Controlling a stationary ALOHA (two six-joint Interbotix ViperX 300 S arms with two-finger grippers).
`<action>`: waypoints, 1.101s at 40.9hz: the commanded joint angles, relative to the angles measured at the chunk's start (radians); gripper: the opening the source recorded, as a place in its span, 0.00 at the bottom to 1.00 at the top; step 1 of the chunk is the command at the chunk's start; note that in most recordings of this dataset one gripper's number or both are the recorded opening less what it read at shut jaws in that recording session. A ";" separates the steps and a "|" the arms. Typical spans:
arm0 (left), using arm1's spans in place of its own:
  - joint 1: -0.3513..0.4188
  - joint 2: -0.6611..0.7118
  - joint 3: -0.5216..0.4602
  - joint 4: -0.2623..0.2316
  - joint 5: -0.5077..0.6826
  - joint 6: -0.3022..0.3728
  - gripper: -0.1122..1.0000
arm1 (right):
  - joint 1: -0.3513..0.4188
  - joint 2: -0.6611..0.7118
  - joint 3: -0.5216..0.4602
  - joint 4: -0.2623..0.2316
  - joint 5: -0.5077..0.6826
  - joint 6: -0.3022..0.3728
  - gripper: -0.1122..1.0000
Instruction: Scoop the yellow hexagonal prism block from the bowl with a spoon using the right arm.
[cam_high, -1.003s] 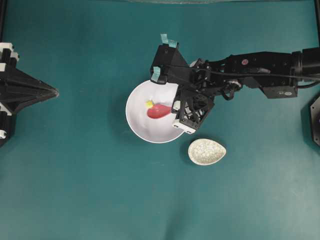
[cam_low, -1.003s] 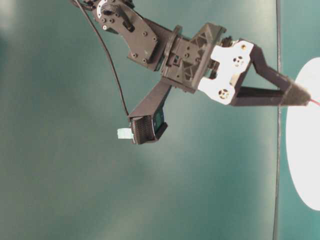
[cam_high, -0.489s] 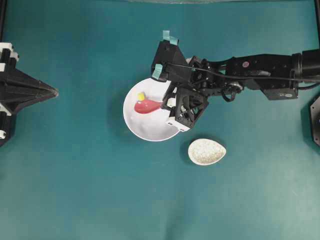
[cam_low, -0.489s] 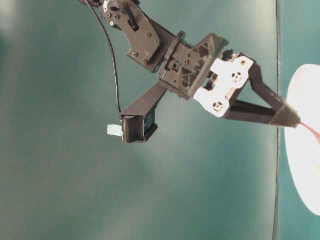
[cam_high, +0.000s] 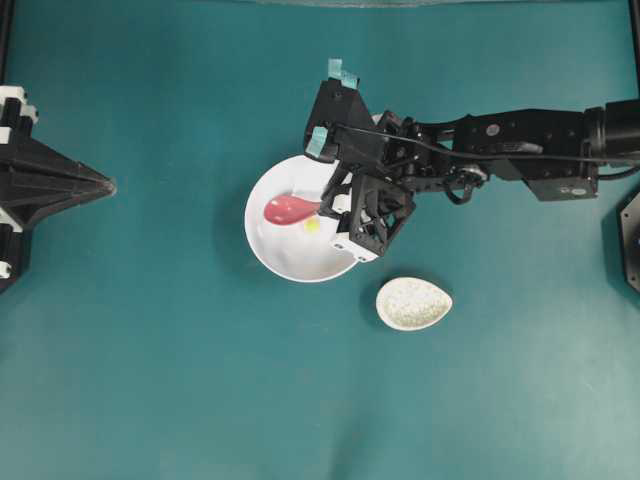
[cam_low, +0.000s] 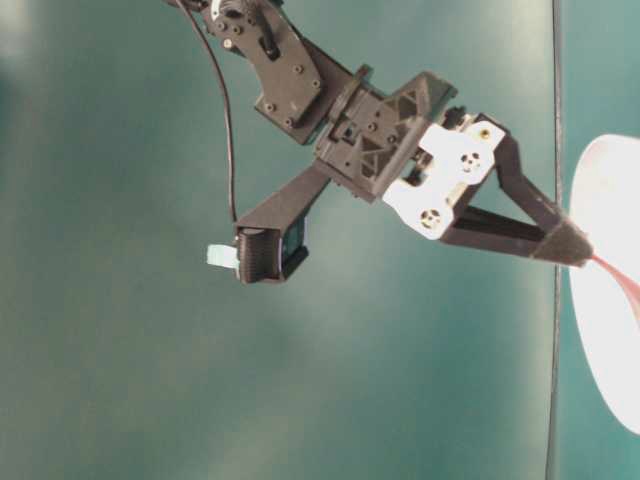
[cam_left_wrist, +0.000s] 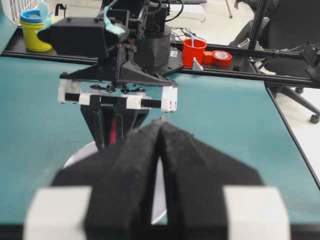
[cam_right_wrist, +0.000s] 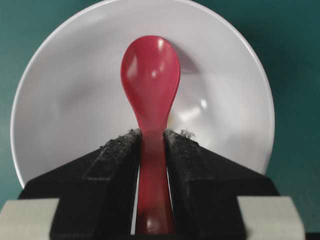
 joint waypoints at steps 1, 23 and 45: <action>-0.002 0.006 -0.029 0.002 -0.011 -0.002 0.09 | 0.003 -0.054 -0.009 -0.002 -0.006 -0.003 0.31; -0.003 0.005 -0.029 0.002 -0.009 0.000 0.09 | 0.003 -0.224 0.020 -0.006 0.219 0.035 0.31; -0.003 0.005 -0.029 0.002 -0.009 0.000 0.09 | 0.009 -0.140 0.009 -0.008 0.339 0.075 0.31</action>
